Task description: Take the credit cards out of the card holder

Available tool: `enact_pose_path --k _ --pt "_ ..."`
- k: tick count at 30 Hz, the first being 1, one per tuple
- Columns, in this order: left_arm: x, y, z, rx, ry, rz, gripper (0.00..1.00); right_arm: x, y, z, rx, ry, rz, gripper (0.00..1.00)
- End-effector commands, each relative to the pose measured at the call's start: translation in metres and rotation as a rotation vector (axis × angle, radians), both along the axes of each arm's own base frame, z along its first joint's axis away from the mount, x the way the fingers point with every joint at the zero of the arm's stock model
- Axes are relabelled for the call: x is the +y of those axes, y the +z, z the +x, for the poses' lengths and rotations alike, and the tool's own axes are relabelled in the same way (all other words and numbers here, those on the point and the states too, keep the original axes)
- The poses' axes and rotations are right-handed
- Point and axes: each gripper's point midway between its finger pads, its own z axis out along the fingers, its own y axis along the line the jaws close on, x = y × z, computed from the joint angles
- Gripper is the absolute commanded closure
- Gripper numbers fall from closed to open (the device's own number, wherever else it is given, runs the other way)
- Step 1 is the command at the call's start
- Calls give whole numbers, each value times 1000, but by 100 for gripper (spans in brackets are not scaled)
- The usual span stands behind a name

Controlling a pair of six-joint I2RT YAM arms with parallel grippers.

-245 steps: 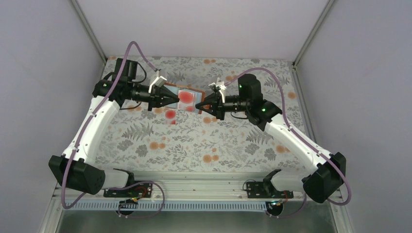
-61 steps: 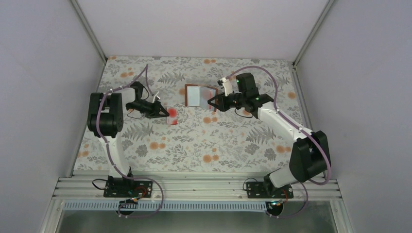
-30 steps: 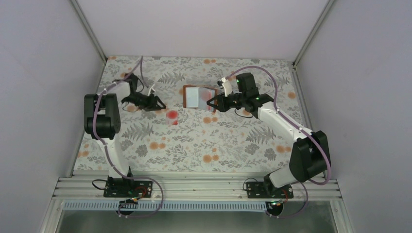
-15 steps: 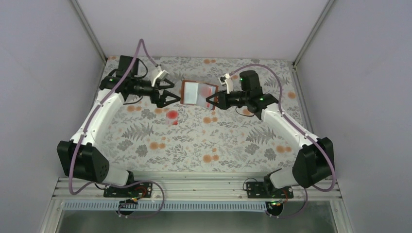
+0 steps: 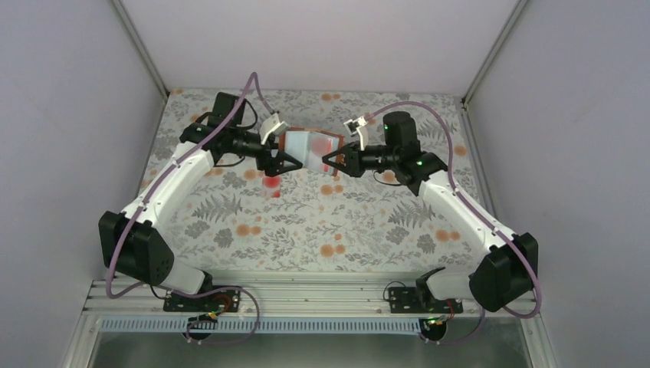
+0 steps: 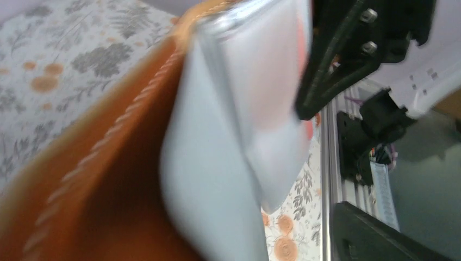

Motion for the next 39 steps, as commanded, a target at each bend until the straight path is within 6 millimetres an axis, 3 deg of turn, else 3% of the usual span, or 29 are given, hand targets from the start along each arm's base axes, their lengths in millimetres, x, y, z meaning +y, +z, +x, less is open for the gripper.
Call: enact_pose_path --k 1,3,4,5,9,19,30,35,39 --pt "-10 10 -10 -10 -82 -61 33 9 10 -11 -52 67 25 96" --pt "-11 11 -9 -7 -83 -63 77 10 10 -14 -58 91 28 95" --pt "-11 10 -10 -4 -85 -64 94 11 10 -16 -62 104 31 93" --pt "-11 11 -11 -3 -88 -65 97 11 11 -17 -74 112 31 89" --pt "-8 12 -22 -17 -106 -75 98 3 14 -14 -141 84 22 69" --pt "-2 27 -34 -58 -126 -108 97 -6 7 -12 -164 74 6 62" --pt "-3 26 -35 -48 -140 -119 98 -6 -2 -5 -160 23 -17 59" --pt "-3 27 -39 -43 -156 -133 98 4 -11 3 -135 0 -32 63" --pt "-3 23 -39 -30 -159 -135 98 19 -1 1 -151 28 10 68"
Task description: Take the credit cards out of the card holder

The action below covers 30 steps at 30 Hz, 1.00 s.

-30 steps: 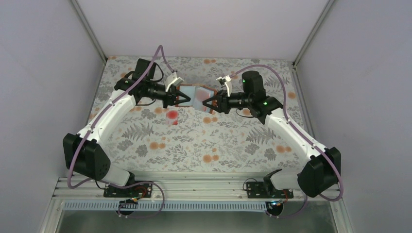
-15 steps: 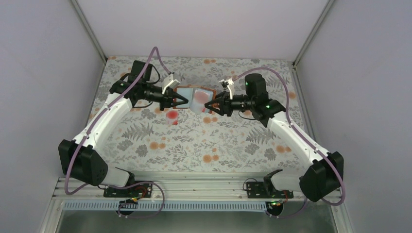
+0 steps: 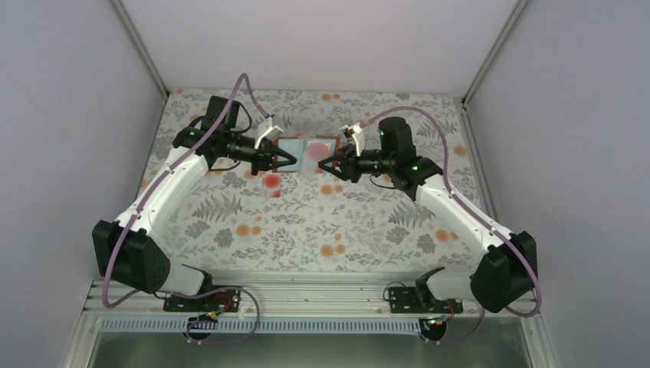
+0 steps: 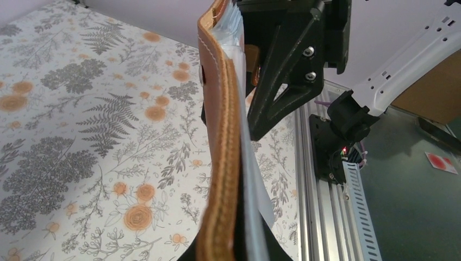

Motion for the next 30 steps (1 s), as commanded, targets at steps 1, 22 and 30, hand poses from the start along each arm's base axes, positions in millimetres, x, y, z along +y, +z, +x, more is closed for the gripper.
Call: enact_pose_path --k 1,22,30 --pt "-2 8 -9 -24 -54 -54 98 21 12 2 -34 26 42 68" --pt "-3 -21 4 -14 15 35 1 55 16 -1 0 71 39 96" --pt "-2 -32 18 -34 84 102 76 58 31 -28 -69 183 65 96"
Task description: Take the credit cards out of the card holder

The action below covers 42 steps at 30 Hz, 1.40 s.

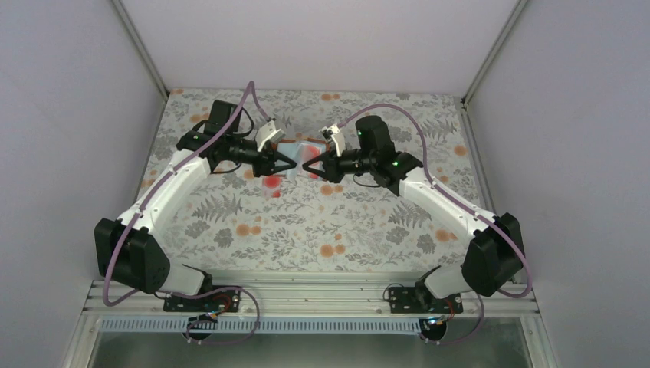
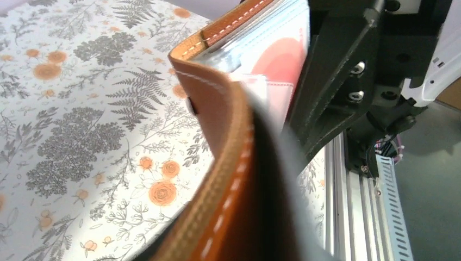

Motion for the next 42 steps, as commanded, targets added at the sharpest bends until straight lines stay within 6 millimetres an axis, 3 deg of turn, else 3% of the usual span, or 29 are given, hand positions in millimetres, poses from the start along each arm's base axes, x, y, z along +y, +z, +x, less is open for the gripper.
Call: enact_pose_path --k 1,2,8,10,19,23,27,28,30,31,34,37,39,42 --pt "-5 -5 4 -39 3 24 87 9 42 -25 -137 124 87 95" --pt "-4 -4 4 -43 6 26 97 7 43 -27 -146 125 86 93" --pt "-5 5 -3 -32 -27 -12 98 -14 33 -22 -160 83 49 64" --pt "-5 9 -6 -27 -42 -32 97 -23 27 -17 -155 47 34 61" --pt "-3 14 -10 -16 -59 -63 98 -33 11 -8 -113 0 15 86" --pt "4 18 -5 -13 -37 -78 98 -37 8 -8 -107 -1 8 87" --pt "7 14 -3 2 -26 -84 98 -43 3 -3 -81 -42 -7 96" --pt "8 12 -1 7 -12 -77 92 -45 -1 2 -66 -73 -22 96" --pt "11 7 8 8 38 -49 56 -56 -12 21 -19 -185 -75 96" --pt "14 6 13 0 63 -35 52 -64 -21 33 18 -268 -121 96" --pt "22 7 29 -42 148 15 47 -107 -55 74 128 -609 -345 96" --pt "29 5 37 -71 201 57 47 -149 -74 95 137 -855 -531 96" --pt "25 5 30 -60 167 38 48 -147 -71 100 131 -873 -540 96" --pt "7 7 9 -35 58 -8 48 -118 -58 101 123 -820 -486 96"
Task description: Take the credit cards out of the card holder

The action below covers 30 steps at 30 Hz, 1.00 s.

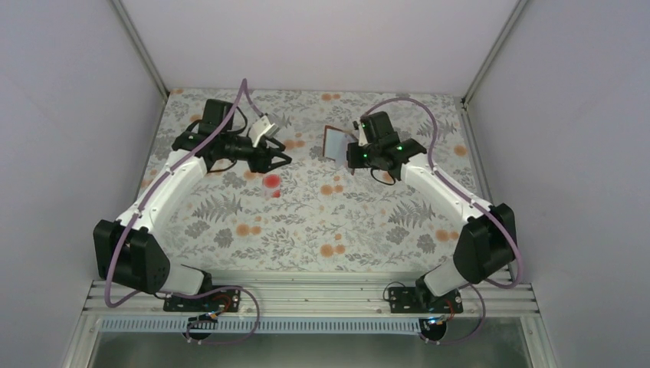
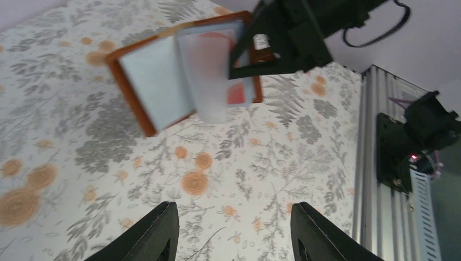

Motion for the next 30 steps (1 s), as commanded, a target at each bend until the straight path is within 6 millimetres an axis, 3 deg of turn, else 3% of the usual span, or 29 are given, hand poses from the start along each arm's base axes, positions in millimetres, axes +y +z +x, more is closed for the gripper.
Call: enact_pose_path --k 1,4,7,12,16,23,26,30 --pt "-24 14 -26 -27 -130 -56 48 15 26 9 -48 -69 -13 96" --pt "-50 15 -51 5 -265 -93 46 61 35 4 -24 65 136 96" --pt "-71 16 -71 45 -368 -131 41 89 40 -2 -6 139 187 96" --pt "-76 1 -62 68 -337 -85 42 112 57 -17 7 251 300 96" --pt "-64 -25 -37 18 -194 45 44 120 69 -30 16 319 367 96" --pt "-36 -45 14 -66 60 247 39 128 81 -44 12 399 430 96" --pt "-14 -34 32 -91 157 256 39 121 78 -43 3 379 399 96" --pt "15 -21 41 -78 217 198 38 117 75 -43 0 376 391 96"
